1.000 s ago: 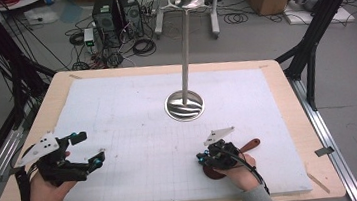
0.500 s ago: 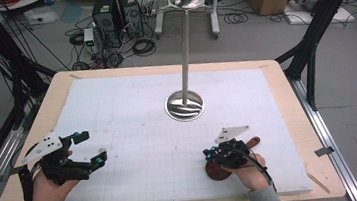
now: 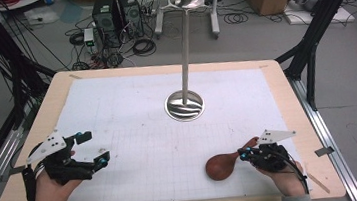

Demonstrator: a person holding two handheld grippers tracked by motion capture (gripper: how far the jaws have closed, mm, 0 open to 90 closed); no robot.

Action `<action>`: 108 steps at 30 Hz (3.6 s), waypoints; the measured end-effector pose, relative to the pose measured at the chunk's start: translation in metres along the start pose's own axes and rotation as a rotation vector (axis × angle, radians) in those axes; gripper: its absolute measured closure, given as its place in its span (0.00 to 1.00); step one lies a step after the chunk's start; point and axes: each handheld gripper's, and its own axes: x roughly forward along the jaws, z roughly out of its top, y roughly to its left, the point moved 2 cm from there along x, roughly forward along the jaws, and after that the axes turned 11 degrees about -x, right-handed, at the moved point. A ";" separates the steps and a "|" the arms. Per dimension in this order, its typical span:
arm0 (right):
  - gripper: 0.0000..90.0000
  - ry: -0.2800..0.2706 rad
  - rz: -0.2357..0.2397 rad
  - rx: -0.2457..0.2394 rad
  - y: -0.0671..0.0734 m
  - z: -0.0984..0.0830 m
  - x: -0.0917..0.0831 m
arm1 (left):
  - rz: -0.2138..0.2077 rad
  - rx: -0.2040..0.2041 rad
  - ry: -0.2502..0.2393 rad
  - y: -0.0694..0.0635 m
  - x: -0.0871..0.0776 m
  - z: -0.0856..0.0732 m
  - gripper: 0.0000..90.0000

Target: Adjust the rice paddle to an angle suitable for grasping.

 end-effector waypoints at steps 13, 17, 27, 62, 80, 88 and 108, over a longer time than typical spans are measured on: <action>1.00 0.044 -0.017 0.006 -0.008 -0.017 0.005 | 0.000 0.002 0.000 0.000 0.001 0.000 0.02; 1.00 0.060 -0.028 0.010 -0.011 -0.019 0.007 | -0.001 0.003 -0.001 -0.001 0.000 0.000 0.02; 1.00 0.056 -0.035 -0.030 -0.015 -0.017 0.016 | 0.003 0.000 -0.004 -0.001 -0.003 0.000 0.02; 1.00 0.042 -0.001 -0.035 -0.027 0.007 0.045 | 0.016 0.003 -0.016 -0.002 -0.012 -0.001 0.02; 1.00 0.043 0.011 -0.043 -0.028 0.017 0.057 | 0.026 0.008 -0.024 -0.001 -0.019 -0.004 0.02; 1.00 0.056 0.022 -0.068 -0.026 0.026 0.066 | 0.032 0.000 -0.030 0.000 -0.022 -0.005 0.02; 1.00 0.069 0.062 -0.136 -0.017 0.047 0.087 | 0.052 -0.004 -0.015 0.002 -0.028 -0.010 0.02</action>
